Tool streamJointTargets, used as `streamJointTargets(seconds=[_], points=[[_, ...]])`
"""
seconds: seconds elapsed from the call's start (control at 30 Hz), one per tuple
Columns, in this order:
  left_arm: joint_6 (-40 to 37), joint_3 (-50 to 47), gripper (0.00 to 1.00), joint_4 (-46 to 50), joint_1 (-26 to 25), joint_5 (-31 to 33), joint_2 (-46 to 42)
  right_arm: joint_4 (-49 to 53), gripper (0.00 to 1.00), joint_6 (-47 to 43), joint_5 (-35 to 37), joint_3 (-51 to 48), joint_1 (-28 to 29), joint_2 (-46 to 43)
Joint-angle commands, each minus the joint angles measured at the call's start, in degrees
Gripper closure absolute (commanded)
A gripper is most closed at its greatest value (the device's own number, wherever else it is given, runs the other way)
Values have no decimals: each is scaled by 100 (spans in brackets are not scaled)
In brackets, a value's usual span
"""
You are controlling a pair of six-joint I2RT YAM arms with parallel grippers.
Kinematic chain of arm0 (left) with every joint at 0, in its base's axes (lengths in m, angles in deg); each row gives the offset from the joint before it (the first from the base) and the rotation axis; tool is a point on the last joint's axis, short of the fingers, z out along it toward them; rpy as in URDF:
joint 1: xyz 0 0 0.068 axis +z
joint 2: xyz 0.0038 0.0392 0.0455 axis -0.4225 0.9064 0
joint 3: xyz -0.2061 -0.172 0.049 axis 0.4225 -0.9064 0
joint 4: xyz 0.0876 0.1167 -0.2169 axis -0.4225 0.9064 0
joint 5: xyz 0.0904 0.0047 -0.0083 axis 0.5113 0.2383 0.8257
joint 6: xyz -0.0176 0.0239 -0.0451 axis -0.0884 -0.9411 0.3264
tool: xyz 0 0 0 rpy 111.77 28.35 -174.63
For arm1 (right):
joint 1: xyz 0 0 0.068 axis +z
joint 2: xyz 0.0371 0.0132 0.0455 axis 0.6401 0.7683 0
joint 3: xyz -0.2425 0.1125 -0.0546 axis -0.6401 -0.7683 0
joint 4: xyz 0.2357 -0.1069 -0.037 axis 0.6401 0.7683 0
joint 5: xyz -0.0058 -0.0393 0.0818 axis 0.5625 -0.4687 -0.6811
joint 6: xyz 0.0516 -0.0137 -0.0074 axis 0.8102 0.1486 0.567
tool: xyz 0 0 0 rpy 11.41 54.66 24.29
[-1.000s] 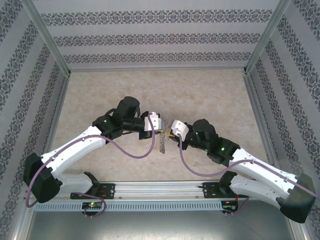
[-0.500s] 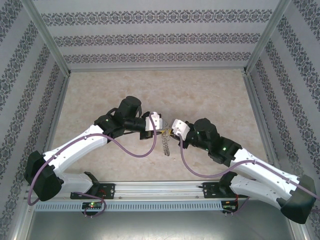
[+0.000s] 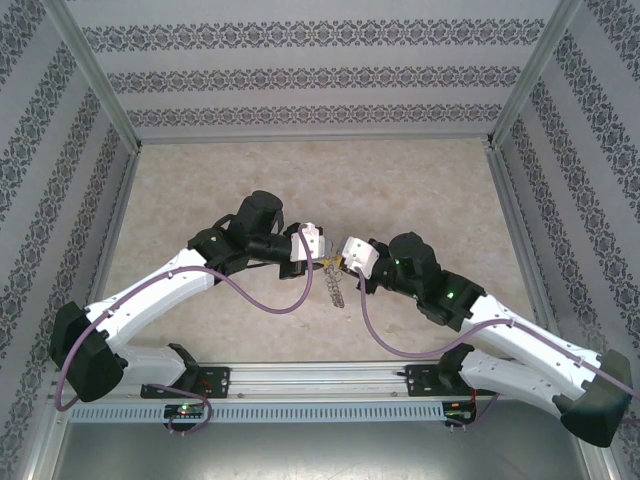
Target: Put the keys on the keyring
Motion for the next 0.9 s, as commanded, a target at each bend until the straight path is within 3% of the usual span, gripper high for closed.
streamJointTargets(seconds=[0.0,0.4,0.5,0.63,0.87], points=[[-38,48,100,-30,-99,102,-26,-129,100,-41,-217,77,74,-211],[6,-21,100,-92,-99,274,2,-71,100,4,55,145,77,-83],[51,-186,100,-293,-102,653,-124,5,100,26,292,82,74,-32],[37,-336,100,-430,-99,1054,-302,204,92,81,404,37,83,219],[63,-299,100,-292,-100,819,-334,90,88,99,426,-12,91,416]])
